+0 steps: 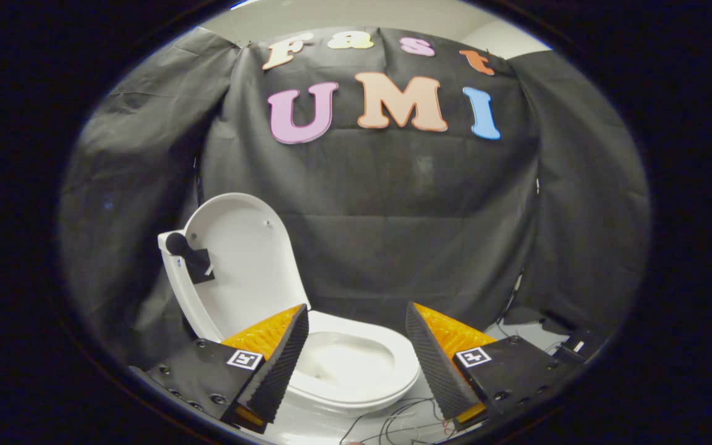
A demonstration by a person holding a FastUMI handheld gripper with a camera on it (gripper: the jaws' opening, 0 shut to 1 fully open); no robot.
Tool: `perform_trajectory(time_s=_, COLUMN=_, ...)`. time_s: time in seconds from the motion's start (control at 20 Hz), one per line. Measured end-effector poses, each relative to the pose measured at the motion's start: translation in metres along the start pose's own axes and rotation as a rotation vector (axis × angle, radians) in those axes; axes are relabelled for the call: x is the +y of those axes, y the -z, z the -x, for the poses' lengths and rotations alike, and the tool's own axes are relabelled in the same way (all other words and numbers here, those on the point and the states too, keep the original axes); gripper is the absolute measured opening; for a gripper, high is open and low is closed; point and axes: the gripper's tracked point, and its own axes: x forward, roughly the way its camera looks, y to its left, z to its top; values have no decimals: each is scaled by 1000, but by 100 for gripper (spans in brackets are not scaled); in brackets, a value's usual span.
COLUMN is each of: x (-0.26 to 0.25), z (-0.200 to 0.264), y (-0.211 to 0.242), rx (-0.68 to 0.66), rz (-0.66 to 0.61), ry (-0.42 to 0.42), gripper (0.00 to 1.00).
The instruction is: Open the toilet lid.
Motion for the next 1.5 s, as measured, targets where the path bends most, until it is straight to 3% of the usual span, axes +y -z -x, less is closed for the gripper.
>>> perform_trajectory(time_s=0.2, x=-29, z=1, y=-8, rx=-37, rz=-69, ry=46, gripper=97)
perform_trajectory(time_s=0.5, x=-62, z=13, y=18, rx=49, rz=-12, ry=101, gripper=97)
perform_trajectory(time_s=0.85, x=-54, z=16, y=-8, rx=-7, rz=2, ry=70, gripper=97)
perform_trajectory(time_s=1.5, x=-16, z=-1, y=-10, rx=23, rz=77, ry=-6, gripper=99)
